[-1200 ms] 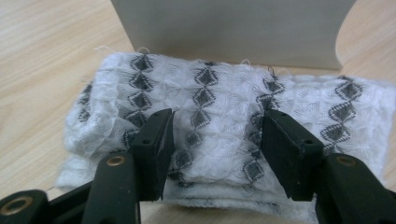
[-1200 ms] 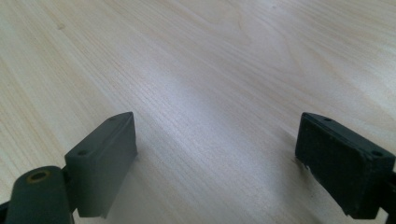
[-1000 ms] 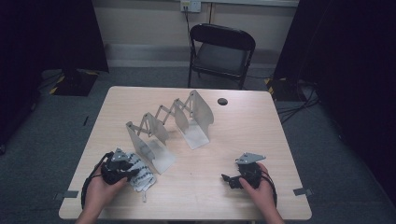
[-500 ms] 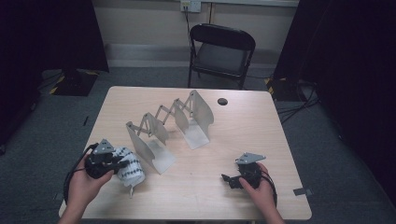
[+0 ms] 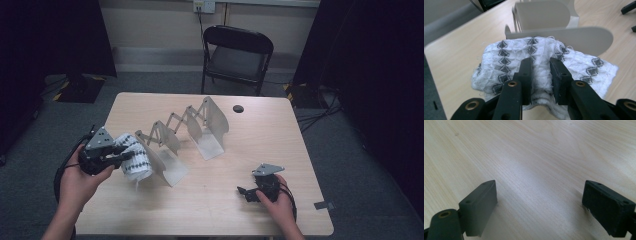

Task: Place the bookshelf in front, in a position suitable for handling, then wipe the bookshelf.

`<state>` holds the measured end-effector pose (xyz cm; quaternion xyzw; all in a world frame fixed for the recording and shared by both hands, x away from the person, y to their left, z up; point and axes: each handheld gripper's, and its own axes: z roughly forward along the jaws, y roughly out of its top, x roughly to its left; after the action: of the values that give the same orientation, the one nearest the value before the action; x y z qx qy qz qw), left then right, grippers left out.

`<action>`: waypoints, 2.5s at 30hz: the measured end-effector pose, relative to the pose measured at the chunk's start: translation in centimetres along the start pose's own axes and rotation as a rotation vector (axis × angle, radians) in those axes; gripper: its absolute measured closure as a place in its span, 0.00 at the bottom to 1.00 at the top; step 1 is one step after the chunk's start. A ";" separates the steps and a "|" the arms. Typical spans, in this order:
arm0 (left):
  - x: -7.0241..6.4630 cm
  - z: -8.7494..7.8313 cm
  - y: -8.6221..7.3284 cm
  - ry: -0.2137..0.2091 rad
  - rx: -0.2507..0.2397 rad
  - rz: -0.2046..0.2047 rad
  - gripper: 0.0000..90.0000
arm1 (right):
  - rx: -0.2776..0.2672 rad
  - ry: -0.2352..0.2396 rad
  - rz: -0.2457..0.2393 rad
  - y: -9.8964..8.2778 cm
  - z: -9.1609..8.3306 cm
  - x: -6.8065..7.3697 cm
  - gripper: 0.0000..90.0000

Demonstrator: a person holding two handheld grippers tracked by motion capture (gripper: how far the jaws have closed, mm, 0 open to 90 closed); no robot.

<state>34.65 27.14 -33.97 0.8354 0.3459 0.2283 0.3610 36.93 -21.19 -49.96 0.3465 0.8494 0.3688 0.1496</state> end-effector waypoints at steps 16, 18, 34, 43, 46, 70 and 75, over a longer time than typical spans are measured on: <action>0.5 3.1 -1.2 -0.015 0.049 -0.001 0.79 | -0.001 -0.005 -0.001 -0.1 -0.1 0.2 0.14; 0.5 3.8 -1.8 -0.022 0.060 -0.010 0.79 | 0.000 -0.006 -0.001 -0.1 -0.1 0.2 0.14; -1.0 8.5 -6.4 -0.070 0.132 -0.065 0.79 | 0.000 -0.006 0.000 -0.1 -0.1 0.2 0.14; -2.1 10.3 -8.0 -0.088 0.175 -0.069 0.78 | 0.000 -0.006 -0.001 -0.1 -0.1 0.2 0.14; -2.1 10.3 -8.1 -0.090 0.174 -0.066 0.78 | 0.001 -0.006 0.000 -0.1 -0.1 0.2 0.14; -1.6 1.9 -0.8 -0.090 0.079 -0.061 0.80 | 0.000 -0.004 -0.002 -0.2 -0.2 0.3 0.14; -2.1 1.3 1.2 -0.088 0.050 -0.052 0.79 | 0.000 -0.003 -0.002 -0.2 -0.2 0.2 0.14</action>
<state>34.57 24.45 -34.17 0.8443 0.3567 0.1731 0.3605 36.59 -21.18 -49.96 0.3463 0.8495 0.3681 0.1514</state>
